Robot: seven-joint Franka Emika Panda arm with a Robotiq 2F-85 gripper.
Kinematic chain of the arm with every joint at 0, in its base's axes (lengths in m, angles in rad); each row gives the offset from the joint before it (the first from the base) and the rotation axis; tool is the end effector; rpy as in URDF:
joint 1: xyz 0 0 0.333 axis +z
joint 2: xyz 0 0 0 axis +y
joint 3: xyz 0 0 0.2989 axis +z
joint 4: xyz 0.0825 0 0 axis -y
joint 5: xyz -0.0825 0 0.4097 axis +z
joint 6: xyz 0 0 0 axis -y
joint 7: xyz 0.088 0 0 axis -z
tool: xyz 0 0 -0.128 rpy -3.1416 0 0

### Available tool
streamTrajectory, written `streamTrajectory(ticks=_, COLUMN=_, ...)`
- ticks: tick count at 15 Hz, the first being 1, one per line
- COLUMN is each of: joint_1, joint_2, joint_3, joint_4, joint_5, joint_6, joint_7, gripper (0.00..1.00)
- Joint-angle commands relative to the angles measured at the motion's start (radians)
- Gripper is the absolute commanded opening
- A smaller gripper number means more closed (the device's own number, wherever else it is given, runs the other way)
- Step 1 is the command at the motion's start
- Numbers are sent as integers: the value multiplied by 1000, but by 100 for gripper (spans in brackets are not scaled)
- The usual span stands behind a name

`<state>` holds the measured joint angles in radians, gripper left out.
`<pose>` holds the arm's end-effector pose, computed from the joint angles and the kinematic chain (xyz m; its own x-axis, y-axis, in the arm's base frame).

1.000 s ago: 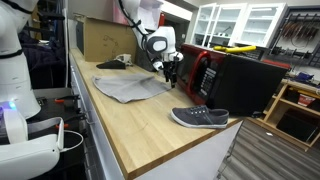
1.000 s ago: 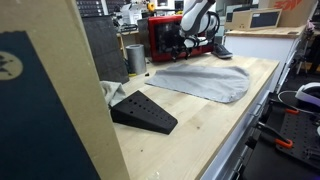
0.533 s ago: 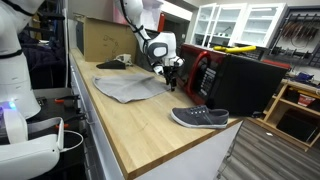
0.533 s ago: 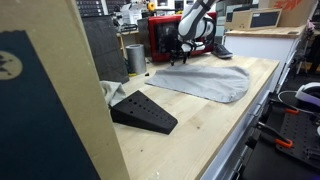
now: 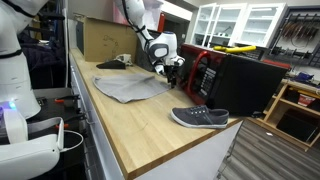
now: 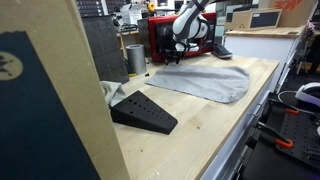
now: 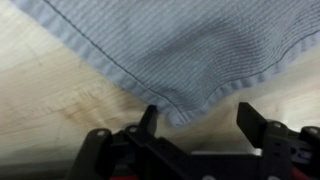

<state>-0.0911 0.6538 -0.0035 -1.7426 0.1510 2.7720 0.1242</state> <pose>0.7106 -0.0726 0.1879 0.8733 -0.3443 0.3448 -0.3134 -0.9387 -0.1437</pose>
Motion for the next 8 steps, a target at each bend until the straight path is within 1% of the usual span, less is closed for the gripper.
streamTrajectory(ticks=1, joint_1=-28, joint_2=20, joint_3=56, joint_4=19, joint_5=64, joint_6=6, joint_7=-19, gripper=53)
streamTrajectory(ticks=2, joint_1=-35, joint_2=16, joint_3=68, joint_4=10, joint_5=78, joint_6=4, joint_7=-22, gripper=44)
streamTrajectory(ticks=4, joint_1=-44, joint_2=10, joint_3=81, joint_4=-2, joint_5=98, joint_6=4, joint_7=-24, gripper=31)
streamTrajectory(ticks=5, joint_1=-47, joint_2=6, joint_3=85, joint_4=-7, joint_5=107, joint_6=4, joint_7=-26, gripper=22)
streamTrajectory(ticks=6, joint_1=-47, joint_2=-4, joint_3=85, joint_4=-17, joint_5=111, joint_6=6, joint_7=-23, gripper=16)
streamTrajectory(ticks=7, joint_1=-46, joint_2=-13, joint_3=85, joint_4=-25, joint_5=113, joint_6=9, joint_7=-23, gripper=7)
streamTrajectory(ticks=8, joint_1=-36, joint_2=-28, joint_3=72, joint_4=-42, joint_5=106, joint_6=15, joint_7=-13, gripper=2)
